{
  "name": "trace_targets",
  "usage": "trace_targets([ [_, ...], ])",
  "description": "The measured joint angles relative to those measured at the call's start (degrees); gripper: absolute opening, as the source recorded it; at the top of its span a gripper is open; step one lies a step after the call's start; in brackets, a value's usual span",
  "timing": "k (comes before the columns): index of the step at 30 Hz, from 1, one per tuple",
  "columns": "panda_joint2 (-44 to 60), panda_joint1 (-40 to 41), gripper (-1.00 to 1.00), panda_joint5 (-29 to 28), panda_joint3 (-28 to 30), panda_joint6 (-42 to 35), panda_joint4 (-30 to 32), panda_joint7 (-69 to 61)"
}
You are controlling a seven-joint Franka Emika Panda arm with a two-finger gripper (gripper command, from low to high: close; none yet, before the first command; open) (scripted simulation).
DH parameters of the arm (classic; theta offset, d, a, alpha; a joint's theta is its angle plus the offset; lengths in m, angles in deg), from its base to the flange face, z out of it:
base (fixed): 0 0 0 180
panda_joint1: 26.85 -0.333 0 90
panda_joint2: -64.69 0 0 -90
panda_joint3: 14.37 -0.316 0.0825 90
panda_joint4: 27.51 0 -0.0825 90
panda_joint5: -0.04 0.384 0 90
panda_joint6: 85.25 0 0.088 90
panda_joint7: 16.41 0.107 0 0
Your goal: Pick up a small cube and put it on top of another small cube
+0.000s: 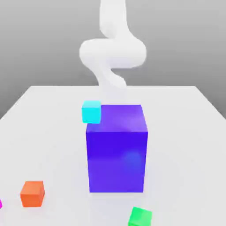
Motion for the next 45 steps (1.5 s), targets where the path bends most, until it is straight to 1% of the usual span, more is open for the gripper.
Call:
trace_targets([
  [4,8.7,7.2,0.00,-3.7,-2.8,1.6,-1.0,10.8],
  [9,19.2,14.0,0.00,-8.6,-4.5,3.4,-2.2,24.2],
  [15,31.8,19.6,0.00,-13.1,-3.5,5.6,-3.6,39.2],
  [19,39.8,23.5,0.00,-13.9,-1.6,7.5,-4.5,47.7],
  [22,45.6,25.6,0.00,-13.1,-0.5,9.1,-5.0,53.2],
  [25,51.1,27.0,0.00,-10.9,0.8,11.0,-5.5,57.7],
  [28,56.4,28.8,0.00,-7.2,1.9,13.0,-5.9,61.1],
  [33,64.8,32.7,0.00,1.0,2.2,16.5,-6.8,64.8],
  [36,71.1,33.3,0.00,2.1,2.1,20.9,-8.1,65.2],
  [37,72.9,33.3,-1.00,2.1,2.1,22.3,-8.5,65.2],
  [43,73.8,33.3,-1.00,2.2,2.1,23.1,-8.7,65.3],
  [45,71.7,33.4,-1.00,2.2,2.0,21.5,-8.2,65.2],
])
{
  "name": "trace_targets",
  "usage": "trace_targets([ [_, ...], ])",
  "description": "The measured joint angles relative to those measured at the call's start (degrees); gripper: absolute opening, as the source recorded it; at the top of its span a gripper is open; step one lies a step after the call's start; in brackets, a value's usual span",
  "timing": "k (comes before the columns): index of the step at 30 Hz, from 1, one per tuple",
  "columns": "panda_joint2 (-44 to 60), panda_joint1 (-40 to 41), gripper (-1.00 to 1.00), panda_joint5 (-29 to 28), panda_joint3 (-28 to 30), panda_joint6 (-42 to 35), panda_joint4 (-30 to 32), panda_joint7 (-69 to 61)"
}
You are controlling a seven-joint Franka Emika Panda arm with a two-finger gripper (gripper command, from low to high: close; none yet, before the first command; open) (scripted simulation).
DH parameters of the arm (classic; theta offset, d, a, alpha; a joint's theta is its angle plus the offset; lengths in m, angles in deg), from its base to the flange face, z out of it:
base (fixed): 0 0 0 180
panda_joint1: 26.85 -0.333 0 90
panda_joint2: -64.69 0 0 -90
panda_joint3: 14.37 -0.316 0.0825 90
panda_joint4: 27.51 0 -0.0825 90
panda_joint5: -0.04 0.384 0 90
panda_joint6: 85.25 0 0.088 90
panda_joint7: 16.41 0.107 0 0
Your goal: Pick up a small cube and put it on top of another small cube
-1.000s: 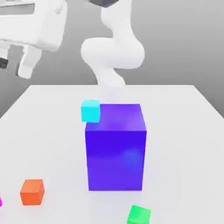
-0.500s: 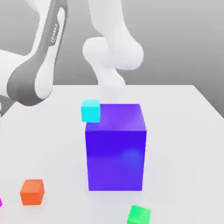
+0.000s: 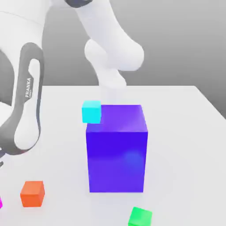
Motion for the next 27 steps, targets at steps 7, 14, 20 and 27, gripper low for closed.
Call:
trace_targets([
  [7,-9.8,-7.1,-1.00,-1.6,-3.4,-5.6,4.1,5.9],
  [14,-15.4,-19.2,-1.00,-4.0,-10.0,-6.6,8.9,16.3],
  [20,-17.2,-28.4,-1.00,-7.1,-15.4,-5.4,12.4,25.5],
  [27,-10.8,-31.2,1.00,-10.9,-13.3,0.4,12.2,28.9],
])
